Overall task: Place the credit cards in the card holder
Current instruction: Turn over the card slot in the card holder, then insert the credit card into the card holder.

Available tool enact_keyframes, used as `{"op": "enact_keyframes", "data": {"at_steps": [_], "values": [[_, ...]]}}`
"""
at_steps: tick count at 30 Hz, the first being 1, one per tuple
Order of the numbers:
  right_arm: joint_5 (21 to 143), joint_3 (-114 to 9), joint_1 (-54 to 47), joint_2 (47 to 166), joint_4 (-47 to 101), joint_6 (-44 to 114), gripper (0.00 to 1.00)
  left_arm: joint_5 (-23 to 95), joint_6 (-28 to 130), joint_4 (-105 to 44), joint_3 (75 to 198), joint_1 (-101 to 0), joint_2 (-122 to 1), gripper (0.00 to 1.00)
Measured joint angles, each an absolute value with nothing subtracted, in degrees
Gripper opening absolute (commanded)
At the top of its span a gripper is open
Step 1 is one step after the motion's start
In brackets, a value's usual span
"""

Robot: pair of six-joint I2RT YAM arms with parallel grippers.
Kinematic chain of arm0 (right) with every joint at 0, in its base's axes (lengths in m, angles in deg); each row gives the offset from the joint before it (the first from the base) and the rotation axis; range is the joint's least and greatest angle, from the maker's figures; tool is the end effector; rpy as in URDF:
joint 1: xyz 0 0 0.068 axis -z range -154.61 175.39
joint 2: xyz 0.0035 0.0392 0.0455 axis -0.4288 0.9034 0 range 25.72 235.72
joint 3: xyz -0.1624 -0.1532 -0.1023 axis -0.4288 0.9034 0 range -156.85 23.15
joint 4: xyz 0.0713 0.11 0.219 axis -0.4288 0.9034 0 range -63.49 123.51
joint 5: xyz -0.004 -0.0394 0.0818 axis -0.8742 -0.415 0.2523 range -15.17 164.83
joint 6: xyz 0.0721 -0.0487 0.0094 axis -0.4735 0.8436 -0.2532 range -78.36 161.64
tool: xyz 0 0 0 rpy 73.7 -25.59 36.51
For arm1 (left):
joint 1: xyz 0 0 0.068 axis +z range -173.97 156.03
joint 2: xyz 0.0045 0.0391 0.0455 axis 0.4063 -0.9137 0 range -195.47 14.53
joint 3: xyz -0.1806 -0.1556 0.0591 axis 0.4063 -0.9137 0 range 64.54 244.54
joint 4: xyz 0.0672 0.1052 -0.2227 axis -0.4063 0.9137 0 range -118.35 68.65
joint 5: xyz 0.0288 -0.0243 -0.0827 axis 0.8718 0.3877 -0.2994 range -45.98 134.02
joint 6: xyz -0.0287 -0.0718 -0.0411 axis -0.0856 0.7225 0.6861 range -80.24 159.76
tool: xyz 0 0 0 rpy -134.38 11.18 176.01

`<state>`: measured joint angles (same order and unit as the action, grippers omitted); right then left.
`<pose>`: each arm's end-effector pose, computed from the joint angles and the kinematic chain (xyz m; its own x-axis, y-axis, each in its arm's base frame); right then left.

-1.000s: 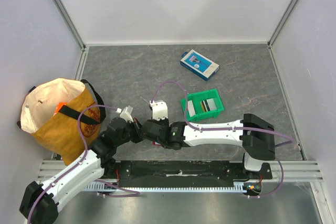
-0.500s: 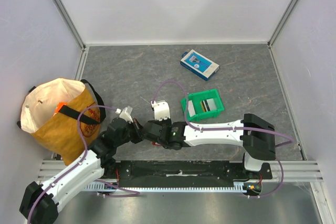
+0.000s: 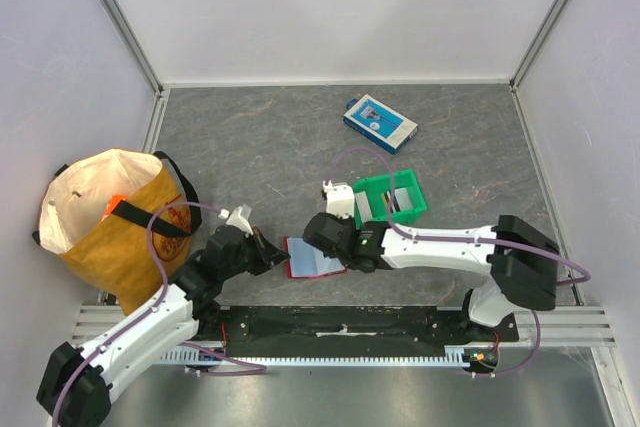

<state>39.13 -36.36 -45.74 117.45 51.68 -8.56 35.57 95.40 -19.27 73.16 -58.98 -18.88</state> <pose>0.1510 0.3020 0.1575 -0.6866 -0.0798 -0.7226 -0.2174 0.9710 0.0994 0.1490 -0.1183 0.1137 -0.8086 -0.4305 -0.4010 -0.0002 0.6818 -0.7315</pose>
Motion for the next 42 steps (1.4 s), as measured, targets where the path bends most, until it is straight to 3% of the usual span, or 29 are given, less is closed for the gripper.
{"op": "enact_keyframes", "data": {"at_steps": [7,20,42], "values": [[50.65,-29.10,-41.89,110.63,39.62,-8.12,0.00,37.76,94.02,-18.62,73.03,-58.98,-21.81,0.02],[67.32,-15.79,-35.58,113.21,17.17,-13.69,0.00,38.96,93.72,-22.09,71.26,-58.98,-27.06,0.02],[69.60,-10.19,-33.67,113.38,8.16,-16.77,0.00,39.03,93.67,-24.26,71.28,-58.98,-29.20,0.02]]}}
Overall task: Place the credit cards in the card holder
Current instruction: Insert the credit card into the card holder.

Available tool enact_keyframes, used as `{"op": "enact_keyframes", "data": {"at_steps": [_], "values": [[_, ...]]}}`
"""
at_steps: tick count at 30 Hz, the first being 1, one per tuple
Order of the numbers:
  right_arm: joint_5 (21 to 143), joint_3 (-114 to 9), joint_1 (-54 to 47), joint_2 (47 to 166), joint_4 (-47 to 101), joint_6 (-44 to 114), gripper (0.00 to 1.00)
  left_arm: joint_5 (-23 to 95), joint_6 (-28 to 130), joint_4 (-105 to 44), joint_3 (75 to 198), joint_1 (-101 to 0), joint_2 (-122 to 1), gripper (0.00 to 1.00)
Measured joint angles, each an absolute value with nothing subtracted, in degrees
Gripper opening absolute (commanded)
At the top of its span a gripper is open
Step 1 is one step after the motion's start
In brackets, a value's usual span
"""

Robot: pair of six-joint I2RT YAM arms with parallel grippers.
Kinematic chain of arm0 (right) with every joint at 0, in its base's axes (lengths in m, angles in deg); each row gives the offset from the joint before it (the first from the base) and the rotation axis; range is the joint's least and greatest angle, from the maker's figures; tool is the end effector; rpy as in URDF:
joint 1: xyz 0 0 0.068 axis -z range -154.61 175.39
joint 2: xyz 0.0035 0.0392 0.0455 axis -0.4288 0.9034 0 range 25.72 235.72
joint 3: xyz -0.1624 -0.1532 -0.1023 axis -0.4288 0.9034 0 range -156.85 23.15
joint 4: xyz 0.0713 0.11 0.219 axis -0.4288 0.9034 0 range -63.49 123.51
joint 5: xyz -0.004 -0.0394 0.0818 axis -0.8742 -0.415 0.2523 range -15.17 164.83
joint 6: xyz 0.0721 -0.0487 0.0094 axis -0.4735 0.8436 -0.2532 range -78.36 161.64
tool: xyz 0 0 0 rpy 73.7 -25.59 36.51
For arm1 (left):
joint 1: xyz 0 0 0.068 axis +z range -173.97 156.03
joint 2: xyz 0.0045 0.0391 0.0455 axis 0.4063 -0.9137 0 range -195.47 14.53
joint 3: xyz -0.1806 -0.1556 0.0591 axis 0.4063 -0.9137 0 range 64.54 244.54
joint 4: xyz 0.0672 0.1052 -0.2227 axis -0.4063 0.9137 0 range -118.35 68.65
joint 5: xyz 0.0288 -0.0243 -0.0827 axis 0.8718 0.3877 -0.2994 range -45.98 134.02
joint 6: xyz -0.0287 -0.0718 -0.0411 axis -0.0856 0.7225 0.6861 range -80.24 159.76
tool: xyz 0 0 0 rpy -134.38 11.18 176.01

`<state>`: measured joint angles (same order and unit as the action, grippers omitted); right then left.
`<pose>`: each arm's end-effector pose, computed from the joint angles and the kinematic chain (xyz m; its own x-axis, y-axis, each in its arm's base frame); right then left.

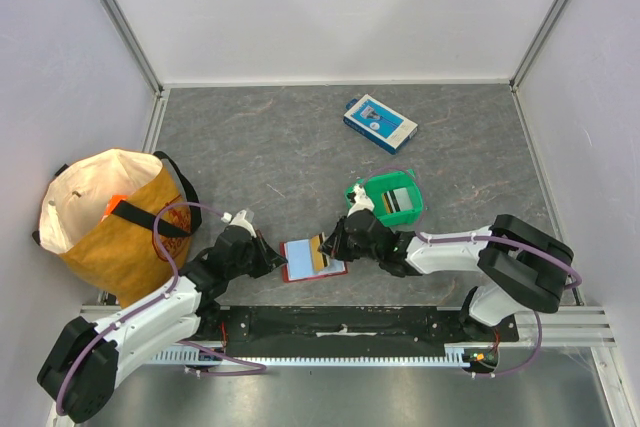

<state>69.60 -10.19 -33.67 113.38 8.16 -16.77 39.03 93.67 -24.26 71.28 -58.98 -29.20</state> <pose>0.1709 0.2713 0.1017 -0.8534 0.2261 -0.4696 -0.1704 0.7305 0.6614 0.1518 -0.1146 0.0814 -0.8224 -0.4068 -0.3978 -0.0667 0.7632 -0.6427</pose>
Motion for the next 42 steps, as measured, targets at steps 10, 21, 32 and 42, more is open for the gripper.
{"op": "enact_keyframes", "data": {"at_steps": [10,21,32,42], "values": [[70.58,-8.77,-33.59,113.91,5.08,-17.50,0.00,39.00,93.67,-24.26,71.28,-58.98,-29.02,0.02],[72.44,-7.09,-33.41,116.03,0.34,-18.89,0.00,39.00,93.67,-24.26,71.28,-58.98,-29.02,0.02],[70.49,-6.46,-34.51,116.55,-0.62,-20.40,0.00,39.00,93.70,-24.32,71.24,-58.98,-28.96,0.02],[68.94,-7.02,-34.77,117.97,-1.04,-20.75,0.00,38.98,93.70,-25.09,70.89,-58.98,-28.96,0.02]]}}
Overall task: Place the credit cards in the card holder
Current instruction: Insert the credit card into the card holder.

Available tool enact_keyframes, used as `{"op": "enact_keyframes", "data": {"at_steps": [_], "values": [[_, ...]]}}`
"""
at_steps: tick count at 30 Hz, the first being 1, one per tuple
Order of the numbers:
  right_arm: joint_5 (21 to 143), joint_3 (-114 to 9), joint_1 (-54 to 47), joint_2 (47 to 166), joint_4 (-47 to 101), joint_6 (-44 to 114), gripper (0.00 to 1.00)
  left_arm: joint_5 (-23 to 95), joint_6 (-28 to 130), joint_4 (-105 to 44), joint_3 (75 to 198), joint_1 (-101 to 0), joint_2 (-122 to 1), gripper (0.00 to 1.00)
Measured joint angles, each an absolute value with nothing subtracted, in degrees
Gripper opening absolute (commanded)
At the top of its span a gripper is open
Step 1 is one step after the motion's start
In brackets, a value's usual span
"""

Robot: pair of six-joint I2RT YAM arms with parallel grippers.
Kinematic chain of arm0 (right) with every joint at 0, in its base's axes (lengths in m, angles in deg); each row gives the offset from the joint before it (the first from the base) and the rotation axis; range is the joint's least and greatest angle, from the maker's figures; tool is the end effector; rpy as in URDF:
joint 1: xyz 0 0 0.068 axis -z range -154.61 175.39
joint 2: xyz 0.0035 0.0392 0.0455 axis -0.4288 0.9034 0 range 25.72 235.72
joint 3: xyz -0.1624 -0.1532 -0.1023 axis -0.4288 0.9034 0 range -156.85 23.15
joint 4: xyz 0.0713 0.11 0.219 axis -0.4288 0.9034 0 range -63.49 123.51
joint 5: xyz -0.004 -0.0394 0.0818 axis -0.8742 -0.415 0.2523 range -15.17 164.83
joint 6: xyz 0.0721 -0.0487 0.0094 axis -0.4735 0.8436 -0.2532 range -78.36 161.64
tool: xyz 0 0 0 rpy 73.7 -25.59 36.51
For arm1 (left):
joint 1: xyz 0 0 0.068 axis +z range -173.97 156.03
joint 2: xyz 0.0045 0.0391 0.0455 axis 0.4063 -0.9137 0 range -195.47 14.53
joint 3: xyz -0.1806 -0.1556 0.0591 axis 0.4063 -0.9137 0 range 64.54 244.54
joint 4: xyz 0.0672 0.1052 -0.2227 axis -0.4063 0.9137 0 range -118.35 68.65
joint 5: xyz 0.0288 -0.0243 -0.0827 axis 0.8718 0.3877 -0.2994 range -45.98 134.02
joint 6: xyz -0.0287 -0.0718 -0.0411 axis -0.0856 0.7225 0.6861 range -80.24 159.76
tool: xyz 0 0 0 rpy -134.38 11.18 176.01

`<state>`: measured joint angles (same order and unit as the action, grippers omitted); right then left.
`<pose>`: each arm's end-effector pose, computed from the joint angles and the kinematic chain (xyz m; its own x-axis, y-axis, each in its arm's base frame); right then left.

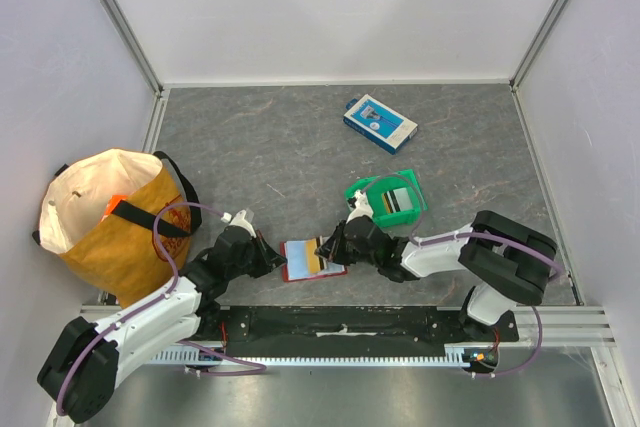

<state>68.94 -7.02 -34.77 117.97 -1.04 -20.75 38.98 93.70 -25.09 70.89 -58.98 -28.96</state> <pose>0.1653 0.2723 0.0809 -0.8580 0.2757 -0.4334 -0.1305 0.6991 0.7031 0.1520 -0.1148 0.0815 -0.8188 -0.4096 -0.4022 -0.0606 0.7583 -0.6490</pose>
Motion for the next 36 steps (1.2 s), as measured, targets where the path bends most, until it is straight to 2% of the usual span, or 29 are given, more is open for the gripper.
{"op": "enact_keyframes", "data": {"at_steps": [19,24,26,28,29,32,36], "values": [[71.54,-7.29,-35.18,120.07,-4.67,-23.33,0.01,39.00,93.70,-25.41,70.67,-58.98,-28.96,0.02],[71.35,-9.04,-36.06,120.81,-2.33,-24.36,0.09,38.98,93.72,-25.76,70.43,-58.98,-28.96,0.02],[71.43,-10.85,-36.23,121.82,-0.36,-24.25,0.16,38.96,93.72,-25.83,70.39,-58.98,-28.96,0.02],[71.32,-12.84,-36.45,122.34,2.48,-23.64,0.29,38.98,93.72,-25.87,70.37,-58.98,-28.94,0.02],[71.04,-13.41,-36.49,122.30,3.75,-23.29,0.31,38.98,93.72,-25.85,70.37,-58.98,-28.91,0.02],[69.31,-15.37,-36.89,121.80,8.73,-22.04,0.46,38.96,93.72,-25.83,70.37,-58.98,-28.50,0.02],[66.82,-16.31,-37.59,118.47,15.24,-19.73,0.50,38.92,93.70,-25.26,70.34,-59.00,-27.36,0.02]]}}
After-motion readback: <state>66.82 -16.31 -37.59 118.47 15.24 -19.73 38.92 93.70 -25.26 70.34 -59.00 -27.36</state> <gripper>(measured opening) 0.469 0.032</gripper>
